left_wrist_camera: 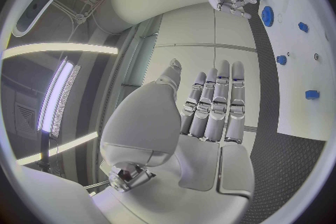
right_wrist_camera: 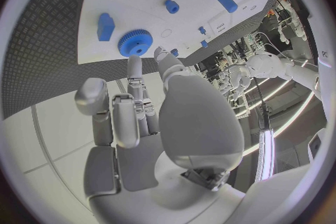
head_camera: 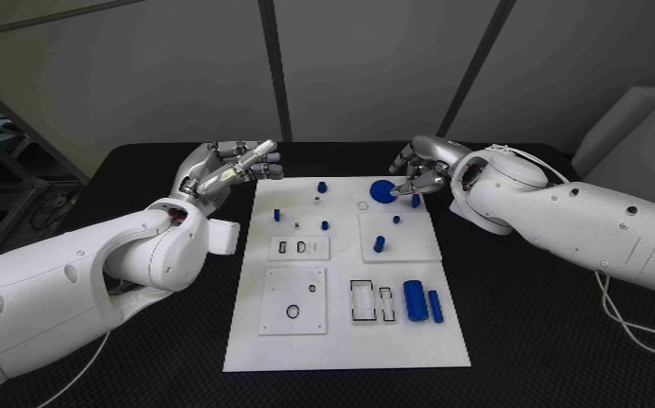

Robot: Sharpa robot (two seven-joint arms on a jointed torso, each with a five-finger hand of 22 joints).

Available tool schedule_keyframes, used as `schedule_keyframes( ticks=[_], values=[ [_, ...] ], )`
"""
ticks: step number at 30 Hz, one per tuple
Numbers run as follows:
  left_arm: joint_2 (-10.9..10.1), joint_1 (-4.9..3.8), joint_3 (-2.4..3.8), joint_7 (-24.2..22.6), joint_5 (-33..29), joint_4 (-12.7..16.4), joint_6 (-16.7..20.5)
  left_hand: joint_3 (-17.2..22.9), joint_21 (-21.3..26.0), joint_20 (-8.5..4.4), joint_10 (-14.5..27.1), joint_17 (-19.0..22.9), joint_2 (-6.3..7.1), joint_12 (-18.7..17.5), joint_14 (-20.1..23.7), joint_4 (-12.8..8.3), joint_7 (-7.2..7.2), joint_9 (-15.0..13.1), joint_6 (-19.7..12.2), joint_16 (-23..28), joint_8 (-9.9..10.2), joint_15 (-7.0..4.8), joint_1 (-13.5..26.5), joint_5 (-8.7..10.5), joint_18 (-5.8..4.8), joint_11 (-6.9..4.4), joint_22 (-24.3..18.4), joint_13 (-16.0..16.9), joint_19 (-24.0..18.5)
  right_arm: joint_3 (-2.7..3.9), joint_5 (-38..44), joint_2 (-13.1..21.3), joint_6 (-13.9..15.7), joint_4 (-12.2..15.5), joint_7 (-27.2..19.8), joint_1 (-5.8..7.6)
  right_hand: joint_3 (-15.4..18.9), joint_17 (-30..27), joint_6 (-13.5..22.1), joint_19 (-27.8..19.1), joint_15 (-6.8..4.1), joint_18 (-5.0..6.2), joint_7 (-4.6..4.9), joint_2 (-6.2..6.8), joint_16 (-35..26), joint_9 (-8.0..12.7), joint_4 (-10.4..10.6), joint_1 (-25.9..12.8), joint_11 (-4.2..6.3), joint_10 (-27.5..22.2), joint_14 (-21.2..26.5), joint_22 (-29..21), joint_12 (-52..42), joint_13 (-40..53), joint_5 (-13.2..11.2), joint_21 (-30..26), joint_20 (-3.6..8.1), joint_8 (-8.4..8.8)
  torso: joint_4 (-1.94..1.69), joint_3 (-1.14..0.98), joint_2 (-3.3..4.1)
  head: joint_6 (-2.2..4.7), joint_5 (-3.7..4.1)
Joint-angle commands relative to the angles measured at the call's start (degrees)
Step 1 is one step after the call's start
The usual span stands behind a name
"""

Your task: Assemble the parts on the task board

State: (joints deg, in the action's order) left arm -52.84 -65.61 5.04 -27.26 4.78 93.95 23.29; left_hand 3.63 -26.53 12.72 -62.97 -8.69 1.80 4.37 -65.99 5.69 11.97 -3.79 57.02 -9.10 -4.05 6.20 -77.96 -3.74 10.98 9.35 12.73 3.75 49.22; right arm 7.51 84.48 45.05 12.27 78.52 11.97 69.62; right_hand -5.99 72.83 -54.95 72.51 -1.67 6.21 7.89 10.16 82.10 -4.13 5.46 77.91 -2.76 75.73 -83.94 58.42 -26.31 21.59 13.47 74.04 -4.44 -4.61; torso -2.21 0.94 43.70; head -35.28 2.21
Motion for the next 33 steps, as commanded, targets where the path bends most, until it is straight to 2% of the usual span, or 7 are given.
schedule_keyframes(
  ticks=[1, 4, 7, 10, 17, 24, 33],
  values=[
    [0.17, -0.09, 0.05, -0.39, 0.36, -0.08, -1.11, -0.07, -0.36, -0.1, 0.27, -0.09, 0.06, -0.28, 0.23, -0.33, 0.3, 0.03, 0.08, 0.34, 0.26, 0.12, 0.48, 0.27, -0.65, -0.24, 0.07, -0.01, -0.37, 0.0, -2.23, -0.63, -3.74, -1.13, 2.0, 0.13, 1.95, 3.44, 0.44, 1.04, 0.27, -0.46, 0.22, -0.43, 1.87, -0.07, 2.98, 2.14, -0.24, -4.7, -3.53, 1.88, -17.61, 18.1, 0.2, 1.1, -0.61, -0.69, -0.05, -0.05, 0.03, -0.09, 0.11],
    [0.26, -0.08, 0.05, -0.37, 0.36, -0.14, -1.15, -0.07, -0.36, -0.1, 0.27, -0.09, 0.06, -0.28, 0.23, -0.33, 0.3, 0.03, 0.08, 0.34, 0.26, 0.12, 0.48, 0.27, -0.65, -0.24, 0.07, -0.01, -0.37, -0.01, -2.28, -1.42, -4.31, -2.14, 2.07, 0.13, 2.55, 6.39, 0.9, 1.49, 0.81, -0.54, 0.45, -0.4, 3.26, -0.04, 4.81, 2.96, -0.52, -1.94, -4.01, 3.0, -31.41, 32.1, 0.18, 1.73, -0.76, -1.07, -0.14, 0.07, 0.0, -0.2, 0.12],
    [0.32, -0.08, 0.05, -0.36, 0.36, -0.25, -1.14, -0.07, -0.36, -0.1, 0.27, -0.09, 0.06, -0.28, 0.23, -0.33, 0.3, 0.03, 0.08, 0.34, 0.26, 0.12, 0.48, 0.27, -0.65, -0.24, 0.07, -0.01, -0.37, -0.02, -2.17, -2.36, -4.5, -3.27, 2.08, 0.12, 2.8, 8.27, 1.34, 1.9, 1.03, -0.71, 0.73, -0.44, 4.15, -0.02, 6.25, 3.79, -0.81, -1.45, -4.31, 3.98, -37.23, 38.23, 0.37, 2.33, -1.07, -1.52, -0.21, 0.05, 0.04, -0.34, 0.03],
    [0.32, -0.08, 0.05, -0.37, 0.36, -0.26, -1.12, -0.07, -0.36, -0.1, 0.27, -0.09, 0.06, -0.28, 0.23, -0.33, 0.3, 0.03, 0.08, 0.34, 0.26, 0.12, 0.48, 0.27, -0.65, -0.24, 0.07, -0.01, -0.37, -0.02, -1.81, -3.03, -4.15, -4.18, 2.08, 0.12, 2.87, 8.9, 1.53, 2.08, 1.09, -0.79, 0.82, -0.42, 4.43, -0.01, 6.73, 3.99, -0.89, -1.41, -4.42, 4.39, -38.35, 39.44, 0.56, 2.57, -1.17, -1.66, -0.11, 0.12, 0.02, -0.36, 0.01],
    [0.4, -0.08, 0.05, -0.34, 0.36, -0.36, -1.13, -0.07, -0.36, -0.1, 0.27, -0.09, 0.06, -0.28, 0.23, -0.33, 0.3, 0.03, 0.08, 0.34, 0.26, 0.12, 0.48, 0.27, -0.65, -0.24, 0.07, -0.01, -0.37, -0.01, -1.61, -4.5, -3.7, -6.16, 1.96, 0.12, 2.92, 10.69, 1.7, 2.82, 1.24, -1.04, 0.92, -0.69, 5.25, -0.04, 7.71, 4.21, -1.03, 0.43, -4.75, 5.87, -42.89, 44.29, 1.48, 3.43, -1.33, -2.12, 0.01, 0.06, 0.04, -0.49, -0.15],
    [0.58, -0.08, 0.05, -0.28, 0.36, -0.48, -1.13, -0.07, -0.36, -0.1, 0.27, -0.09, 0.06, -0.28, 0.23, -0.33, 0.3, 0.03, 0.08, 0.34, 0.26, 0.12, 0.48, 0.27, -0.65, -0.24, 0.07, -0.01, -0.37, 0.0, -1.78, -5.93, -4.42, -7.51, 1.65, 0.12, 2.88, 11.5, 1.64, 3.16, 1.3, -1.16, 0.94, -0.96, 5.6, -0.06, 8.05, 4.24, -1.07, 1.1, -4.9, 6.55, -44.56, 46.08, 1.84, 3.83, -1.39, -2.37, -0.1, 0.03, 0.04, -0.71, -0.13],
    [0.62, -0.08, 0.05, -0.18, 0.36, -0.56, -1.06, -0.1, -0.39, -0.09, 0.15, -0.13, 0.04, -0.24, 0.2, -0.37, 0.27, 0.0, 0.19, 0.39, 0.22, 0.11, 0.55, 0.27, -0.64, -0.27, 0.07, 0.03, -0.43, 0.01, -1.94, -7.18, -5.56, -8.6, 1.22, 0.11, 2.83, 11.96, 1.49, 3.25, 1.32, -1.2, 0.93, -1.17, 5.81, -0.09, 8.16, 4.29, -1.09, 1.54, -4.99, 6.8, -45.61, 47.22, 2.03, 3.99, -1.42, -2.58, 0.06, 0.03, 0.02, -0.92, -0.2]
  ],
)
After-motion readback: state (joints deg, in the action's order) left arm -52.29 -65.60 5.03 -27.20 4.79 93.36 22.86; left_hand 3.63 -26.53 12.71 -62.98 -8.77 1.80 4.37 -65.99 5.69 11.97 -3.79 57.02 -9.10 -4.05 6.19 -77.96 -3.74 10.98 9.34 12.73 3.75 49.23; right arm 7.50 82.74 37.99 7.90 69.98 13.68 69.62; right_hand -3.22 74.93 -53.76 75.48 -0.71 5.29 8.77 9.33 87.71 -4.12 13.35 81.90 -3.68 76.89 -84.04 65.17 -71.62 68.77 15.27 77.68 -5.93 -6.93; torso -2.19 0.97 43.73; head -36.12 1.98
